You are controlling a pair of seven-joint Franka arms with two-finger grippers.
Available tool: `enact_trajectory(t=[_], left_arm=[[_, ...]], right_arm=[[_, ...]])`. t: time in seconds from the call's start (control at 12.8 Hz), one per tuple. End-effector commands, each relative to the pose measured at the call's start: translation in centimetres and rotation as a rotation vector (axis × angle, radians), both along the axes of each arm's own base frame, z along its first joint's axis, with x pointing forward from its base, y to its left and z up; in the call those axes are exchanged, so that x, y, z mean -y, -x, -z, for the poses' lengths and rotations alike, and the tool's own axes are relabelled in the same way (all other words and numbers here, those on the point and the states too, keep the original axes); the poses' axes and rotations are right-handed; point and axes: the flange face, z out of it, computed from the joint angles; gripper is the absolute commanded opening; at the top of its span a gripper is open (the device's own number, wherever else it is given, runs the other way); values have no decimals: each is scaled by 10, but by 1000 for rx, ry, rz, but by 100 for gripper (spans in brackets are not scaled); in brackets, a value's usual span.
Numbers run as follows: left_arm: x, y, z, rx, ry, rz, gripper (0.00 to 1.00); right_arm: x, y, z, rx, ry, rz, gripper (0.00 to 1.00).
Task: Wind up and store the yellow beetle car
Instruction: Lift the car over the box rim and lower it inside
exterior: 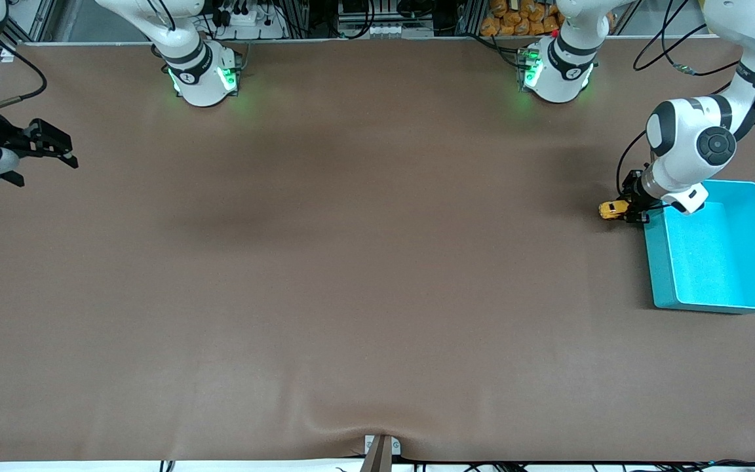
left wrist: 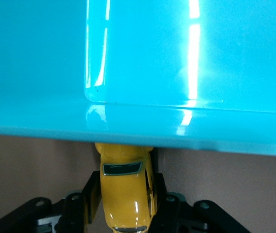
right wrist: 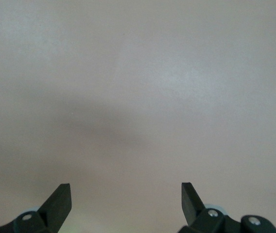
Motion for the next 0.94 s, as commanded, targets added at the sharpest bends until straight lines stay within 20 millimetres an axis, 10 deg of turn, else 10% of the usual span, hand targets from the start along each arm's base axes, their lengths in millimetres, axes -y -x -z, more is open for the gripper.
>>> enact_trajectory(t=[0.0, 0.86], left_arm=[[0, -3, -8, 22, -18, 23, 19], [64, -60, -134, -86, -114, 314, 19]], right_arm=[[-7, 6, -11, -6, -2, 134, 100], [-1, 8, -45, -24, -2, 320, 100]])
